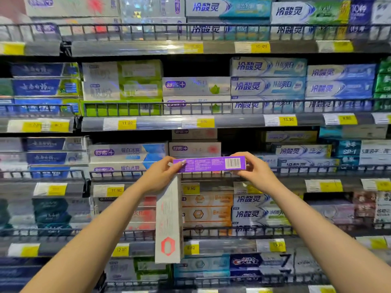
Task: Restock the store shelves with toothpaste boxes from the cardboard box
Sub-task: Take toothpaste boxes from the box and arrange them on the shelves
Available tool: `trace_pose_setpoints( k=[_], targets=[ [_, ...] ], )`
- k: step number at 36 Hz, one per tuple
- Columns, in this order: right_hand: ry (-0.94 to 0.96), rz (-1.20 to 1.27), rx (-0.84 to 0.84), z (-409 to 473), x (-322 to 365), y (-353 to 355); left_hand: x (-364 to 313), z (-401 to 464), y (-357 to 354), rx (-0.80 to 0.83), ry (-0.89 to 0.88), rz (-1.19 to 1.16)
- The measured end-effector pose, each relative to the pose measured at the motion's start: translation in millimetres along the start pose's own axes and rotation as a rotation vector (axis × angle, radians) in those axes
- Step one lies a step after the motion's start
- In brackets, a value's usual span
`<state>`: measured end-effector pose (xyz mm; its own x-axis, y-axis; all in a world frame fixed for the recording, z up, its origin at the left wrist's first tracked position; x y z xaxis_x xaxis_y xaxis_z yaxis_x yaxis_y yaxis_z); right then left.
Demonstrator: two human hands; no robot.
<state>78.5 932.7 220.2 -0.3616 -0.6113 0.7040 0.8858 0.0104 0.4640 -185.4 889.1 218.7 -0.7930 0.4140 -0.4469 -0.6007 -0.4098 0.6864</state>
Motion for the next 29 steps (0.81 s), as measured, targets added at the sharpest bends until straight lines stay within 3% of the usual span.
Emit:
trace_pose_setpoints(
  k=[3, 7, 10, 13, 19, 29],
  targets=[
    [-0.020, 0.034, 0.085, -5, -7, -6, -1, -5, -4, 0.012, 0.006, -0.039],
    [-0.183, 0.361, 0.100, -8, -16, -10, -6, -13, -6, 0.040, -0.045, -0.060],
    [-0.288, 0.634, 0.023, -7, -20, -10, -6, -17, -4, 0.038, -0.084, 0.036],
    [-0.386, 0.804, 0.099, -11, -15, -18, -4, -17, 1, -0.003, -0.120, 0.215],
    [-0.485, 0.695, 0.196, -17, -14, -25, -3, -17, 4, 0.001, -0.145, 0.403],
    [-0.334, 0.716, -0.109, 9, -17, -13, 33, -14, 29, -0.131, -0.074, 0.204]
  ],
)
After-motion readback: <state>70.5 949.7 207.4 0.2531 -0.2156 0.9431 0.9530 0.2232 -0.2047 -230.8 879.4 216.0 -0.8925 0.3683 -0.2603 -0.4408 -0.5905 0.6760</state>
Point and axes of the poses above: each hand's wrist, its own z-axis towards the middle knuckle, its own y-axis out of the back of the hand, x = y × z, the point moved 6 cm from there along z, towards the middle knuckle, and after that the axes turned 7 degrees about -y, right-handed, at the moved point
